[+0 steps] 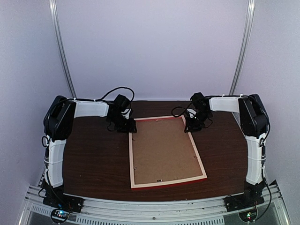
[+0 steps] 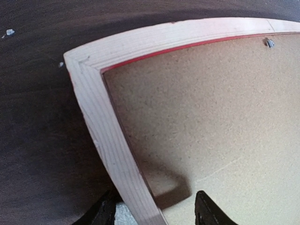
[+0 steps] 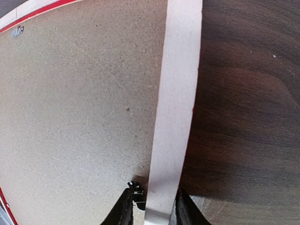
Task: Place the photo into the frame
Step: Press the fastener onto the backboard.
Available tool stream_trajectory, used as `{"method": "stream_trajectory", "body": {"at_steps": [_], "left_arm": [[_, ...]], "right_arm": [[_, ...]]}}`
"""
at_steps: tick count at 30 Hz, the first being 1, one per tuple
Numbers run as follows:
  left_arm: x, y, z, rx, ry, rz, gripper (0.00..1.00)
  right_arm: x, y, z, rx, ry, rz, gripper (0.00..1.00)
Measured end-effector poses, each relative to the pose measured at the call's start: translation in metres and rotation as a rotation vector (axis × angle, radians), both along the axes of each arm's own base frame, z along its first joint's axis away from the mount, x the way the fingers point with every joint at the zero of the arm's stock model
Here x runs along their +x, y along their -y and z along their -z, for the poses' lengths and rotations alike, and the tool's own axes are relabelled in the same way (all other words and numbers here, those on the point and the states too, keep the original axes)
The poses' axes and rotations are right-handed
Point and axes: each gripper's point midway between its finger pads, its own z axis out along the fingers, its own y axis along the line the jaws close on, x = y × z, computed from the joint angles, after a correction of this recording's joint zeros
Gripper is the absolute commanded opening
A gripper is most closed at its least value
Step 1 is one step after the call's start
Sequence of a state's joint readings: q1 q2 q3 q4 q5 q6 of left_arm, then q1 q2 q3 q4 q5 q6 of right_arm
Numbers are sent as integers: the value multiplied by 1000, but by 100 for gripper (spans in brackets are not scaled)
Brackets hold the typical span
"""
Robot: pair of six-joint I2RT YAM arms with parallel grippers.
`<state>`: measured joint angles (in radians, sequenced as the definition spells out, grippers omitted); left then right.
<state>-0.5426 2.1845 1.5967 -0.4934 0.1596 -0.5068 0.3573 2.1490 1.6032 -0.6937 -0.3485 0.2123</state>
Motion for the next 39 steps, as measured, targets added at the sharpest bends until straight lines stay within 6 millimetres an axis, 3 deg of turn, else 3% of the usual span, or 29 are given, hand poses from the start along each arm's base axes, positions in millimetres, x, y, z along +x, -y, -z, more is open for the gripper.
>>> {"method": "stream_trajectory", "body": {"at_steps": [11, 20, 30, 39], "left_arm": [[-7, 0, 4, 44, -6, -12, 31], [-2, -2, 2, 48, 7, -52, 18], [0, 1, 1, 55, 27, -61, 17], [0, 4, 0, 52, 37, -53, 17]], "right_arm": [[-4, 0, 3, 17, -19, 2, 40], [-4, -2, 2, 29, -22, -1, 46], [-9, -2, 0, 36, -38, -5, 48], [-39, 7, 2, 22, -95, -11, 51]]}}
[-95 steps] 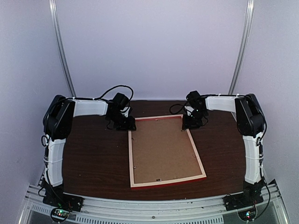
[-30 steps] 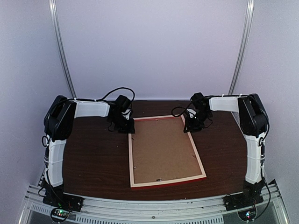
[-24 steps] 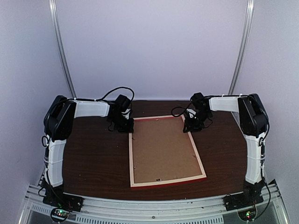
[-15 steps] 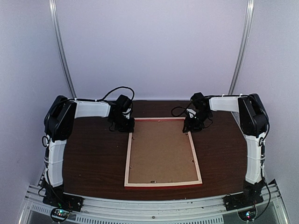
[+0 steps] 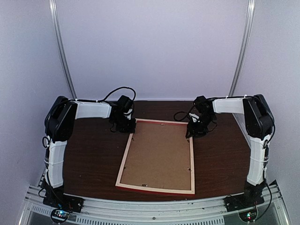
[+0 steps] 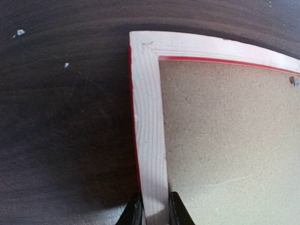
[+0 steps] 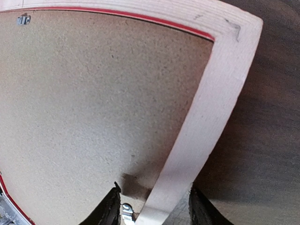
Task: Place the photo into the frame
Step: Press the fastener onto the backboard.
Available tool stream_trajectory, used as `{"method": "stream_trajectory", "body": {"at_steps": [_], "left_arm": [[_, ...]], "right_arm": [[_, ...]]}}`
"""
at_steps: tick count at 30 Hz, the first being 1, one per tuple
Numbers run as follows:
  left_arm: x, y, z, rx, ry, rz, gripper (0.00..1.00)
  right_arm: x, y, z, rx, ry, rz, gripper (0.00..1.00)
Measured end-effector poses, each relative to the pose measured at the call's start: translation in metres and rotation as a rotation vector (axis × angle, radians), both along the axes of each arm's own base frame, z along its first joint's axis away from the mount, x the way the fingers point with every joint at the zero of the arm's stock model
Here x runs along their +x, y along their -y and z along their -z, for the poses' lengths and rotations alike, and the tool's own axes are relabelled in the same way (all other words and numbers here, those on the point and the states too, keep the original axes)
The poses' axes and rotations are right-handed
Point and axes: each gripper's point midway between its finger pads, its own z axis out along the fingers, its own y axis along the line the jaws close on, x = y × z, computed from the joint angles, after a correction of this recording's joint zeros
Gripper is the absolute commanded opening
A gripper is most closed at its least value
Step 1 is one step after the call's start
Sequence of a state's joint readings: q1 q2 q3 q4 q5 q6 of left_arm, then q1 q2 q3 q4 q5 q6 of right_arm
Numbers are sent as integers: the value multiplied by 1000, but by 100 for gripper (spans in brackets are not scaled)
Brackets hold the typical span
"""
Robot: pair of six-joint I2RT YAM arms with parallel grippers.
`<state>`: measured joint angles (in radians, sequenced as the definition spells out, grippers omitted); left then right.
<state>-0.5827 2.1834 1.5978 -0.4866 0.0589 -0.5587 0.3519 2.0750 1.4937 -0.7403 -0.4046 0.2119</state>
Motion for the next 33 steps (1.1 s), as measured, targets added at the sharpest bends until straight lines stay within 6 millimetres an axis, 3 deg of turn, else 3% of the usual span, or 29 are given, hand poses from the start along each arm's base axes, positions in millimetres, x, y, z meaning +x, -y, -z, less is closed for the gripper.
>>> {"method": "stream_trajectory", "body": {"at_steps": [15, 33], "left_arm": [[0, 0, 0, 7, 6, -2, 16], [0, 1, 0, 10, 8, -1, 16]], "right_arm": [[-30, 8, 0, -1, -44, -7, 53], [-40, 4, 2, -23, -56, -53, 46]]}}
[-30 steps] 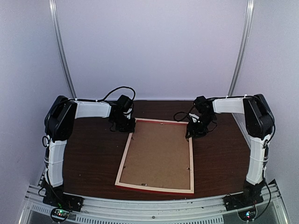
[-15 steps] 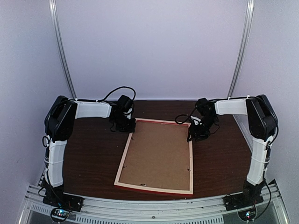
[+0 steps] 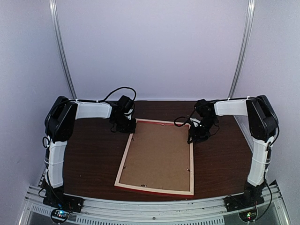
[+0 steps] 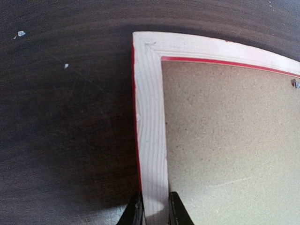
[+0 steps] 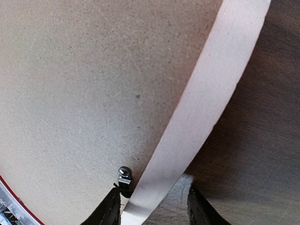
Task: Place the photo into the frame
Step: Press the fastener onto the backboard.
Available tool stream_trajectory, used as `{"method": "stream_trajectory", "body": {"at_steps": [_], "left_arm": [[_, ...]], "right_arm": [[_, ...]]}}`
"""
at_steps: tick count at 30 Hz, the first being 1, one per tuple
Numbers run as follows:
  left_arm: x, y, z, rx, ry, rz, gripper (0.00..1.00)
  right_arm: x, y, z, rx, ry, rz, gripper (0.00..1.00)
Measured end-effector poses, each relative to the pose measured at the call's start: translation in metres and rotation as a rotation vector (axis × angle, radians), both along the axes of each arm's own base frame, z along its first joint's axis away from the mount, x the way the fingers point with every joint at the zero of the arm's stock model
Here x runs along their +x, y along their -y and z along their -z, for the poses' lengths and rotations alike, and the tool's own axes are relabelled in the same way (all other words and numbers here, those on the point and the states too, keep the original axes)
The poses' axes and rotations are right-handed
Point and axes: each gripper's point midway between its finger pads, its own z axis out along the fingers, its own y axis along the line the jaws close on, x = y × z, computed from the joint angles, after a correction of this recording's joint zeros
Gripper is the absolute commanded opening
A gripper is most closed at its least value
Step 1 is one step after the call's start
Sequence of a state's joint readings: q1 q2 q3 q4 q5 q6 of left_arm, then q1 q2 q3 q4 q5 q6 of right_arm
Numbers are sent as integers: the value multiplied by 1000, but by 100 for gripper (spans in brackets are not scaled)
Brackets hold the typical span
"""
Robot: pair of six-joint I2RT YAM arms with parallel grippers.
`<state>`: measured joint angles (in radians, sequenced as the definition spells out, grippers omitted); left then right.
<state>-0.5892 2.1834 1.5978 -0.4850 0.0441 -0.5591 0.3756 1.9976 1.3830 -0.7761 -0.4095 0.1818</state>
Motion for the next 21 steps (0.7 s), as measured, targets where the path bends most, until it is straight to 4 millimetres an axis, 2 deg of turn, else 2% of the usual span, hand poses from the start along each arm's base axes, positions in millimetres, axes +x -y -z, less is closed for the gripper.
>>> {"method": "stream_trajectory", "body": {"at_steps": [8, 13, 21], "left_arm": [[0, 0, 0, 0, 0, 0, 16], [0, 0, 0, 0, 0, 1, 16], [0, 0, 0, 0, 0, 1, 17]], "right_arm": [[-1, 3, 0, -29, -2, -7, 41], [0, 3, 1, -38, -6, 1, 46], [1, 4, 2, -38, -27, 45, 47]]}}
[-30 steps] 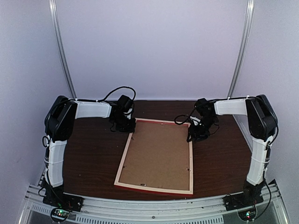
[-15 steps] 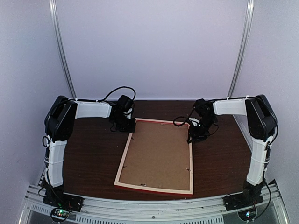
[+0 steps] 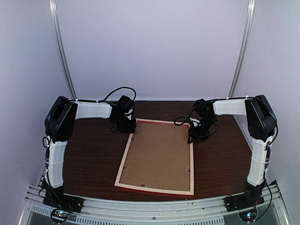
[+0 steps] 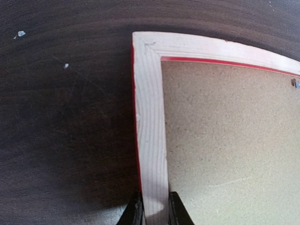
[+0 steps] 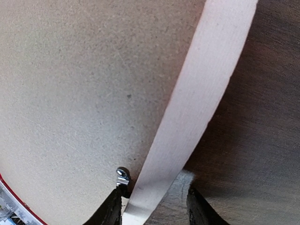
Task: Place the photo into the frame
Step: Press the fastener onto the backboard.
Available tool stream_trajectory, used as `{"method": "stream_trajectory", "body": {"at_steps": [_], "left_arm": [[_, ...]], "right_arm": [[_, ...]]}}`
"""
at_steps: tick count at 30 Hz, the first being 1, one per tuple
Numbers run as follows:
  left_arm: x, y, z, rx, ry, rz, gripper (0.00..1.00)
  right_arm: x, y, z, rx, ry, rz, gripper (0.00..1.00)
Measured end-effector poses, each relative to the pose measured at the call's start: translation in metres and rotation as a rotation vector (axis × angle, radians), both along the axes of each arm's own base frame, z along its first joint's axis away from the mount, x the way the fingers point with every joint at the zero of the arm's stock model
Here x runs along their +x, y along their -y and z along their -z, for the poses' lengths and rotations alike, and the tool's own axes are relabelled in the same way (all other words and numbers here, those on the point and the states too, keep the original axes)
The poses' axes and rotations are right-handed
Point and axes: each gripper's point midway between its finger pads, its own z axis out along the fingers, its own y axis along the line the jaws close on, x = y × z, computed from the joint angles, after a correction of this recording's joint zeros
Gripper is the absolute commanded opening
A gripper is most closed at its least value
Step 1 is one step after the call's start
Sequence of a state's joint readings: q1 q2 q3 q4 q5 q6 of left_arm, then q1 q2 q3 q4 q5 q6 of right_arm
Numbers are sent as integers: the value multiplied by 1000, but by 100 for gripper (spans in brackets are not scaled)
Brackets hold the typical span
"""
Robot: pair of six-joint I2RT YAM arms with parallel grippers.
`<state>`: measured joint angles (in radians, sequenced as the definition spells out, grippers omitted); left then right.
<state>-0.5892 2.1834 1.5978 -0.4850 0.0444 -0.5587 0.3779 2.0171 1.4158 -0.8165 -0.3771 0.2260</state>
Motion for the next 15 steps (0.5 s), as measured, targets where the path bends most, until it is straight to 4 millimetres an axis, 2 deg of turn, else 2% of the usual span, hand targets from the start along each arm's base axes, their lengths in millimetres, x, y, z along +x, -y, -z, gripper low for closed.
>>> {"method": "stream_trajectory", "body": {"at_steps": [10, 15], "left_arm": [[0, 0, 0, 1, 1, 2, 17], [0, 0, 0, 1, 1, 3, 17]], "right_arm": [[2, -5, -3, 92, -41, 54, 48], [2, -6, -3, 98, -41, 53, 43]]}}
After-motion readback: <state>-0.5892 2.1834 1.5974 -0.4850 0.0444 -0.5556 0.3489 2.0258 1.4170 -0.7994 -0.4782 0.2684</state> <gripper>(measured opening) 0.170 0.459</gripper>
